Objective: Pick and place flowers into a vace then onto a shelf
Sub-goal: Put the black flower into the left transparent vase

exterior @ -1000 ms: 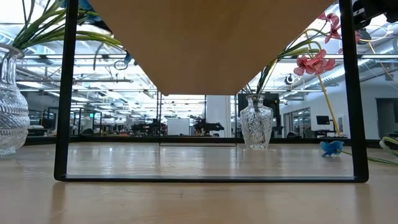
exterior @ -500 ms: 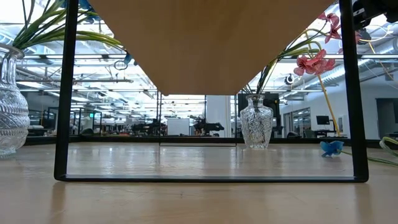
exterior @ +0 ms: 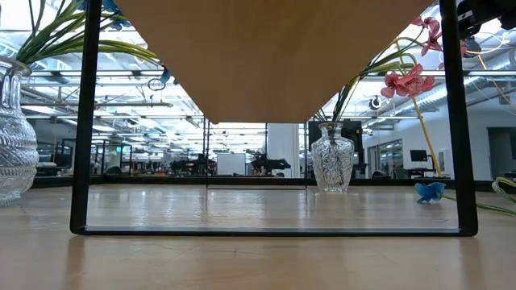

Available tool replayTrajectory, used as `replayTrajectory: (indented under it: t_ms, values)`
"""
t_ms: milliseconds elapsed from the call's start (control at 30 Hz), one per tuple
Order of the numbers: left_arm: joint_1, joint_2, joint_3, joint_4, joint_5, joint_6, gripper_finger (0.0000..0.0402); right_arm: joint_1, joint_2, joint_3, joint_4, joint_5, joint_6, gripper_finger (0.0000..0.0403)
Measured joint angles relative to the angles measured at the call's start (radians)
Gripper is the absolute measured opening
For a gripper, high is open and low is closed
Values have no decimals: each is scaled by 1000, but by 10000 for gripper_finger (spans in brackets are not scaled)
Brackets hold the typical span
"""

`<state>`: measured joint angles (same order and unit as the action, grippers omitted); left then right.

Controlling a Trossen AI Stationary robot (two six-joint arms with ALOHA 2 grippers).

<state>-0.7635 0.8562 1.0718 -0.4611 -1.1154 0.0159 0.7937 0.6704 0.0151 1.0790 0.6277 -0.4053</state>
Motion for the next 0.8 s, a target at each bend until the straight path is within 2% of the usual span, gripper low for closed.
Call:
replayTrajectory:
  t_ms: [200,333,533,800]
  values:
    - [-155,2,0,127,-29,85,6,0,0,0,0,0,0,8]
    - [-235,1,0,171,-38,86,6,0,0,0,0,0,0,9]
    - [-317,42,0,116,-26,-17,6,0,0,0,0,0,0,8]
    - [-335,151,-1,42,0,-156,6,0,0,0,0,0,0,8]
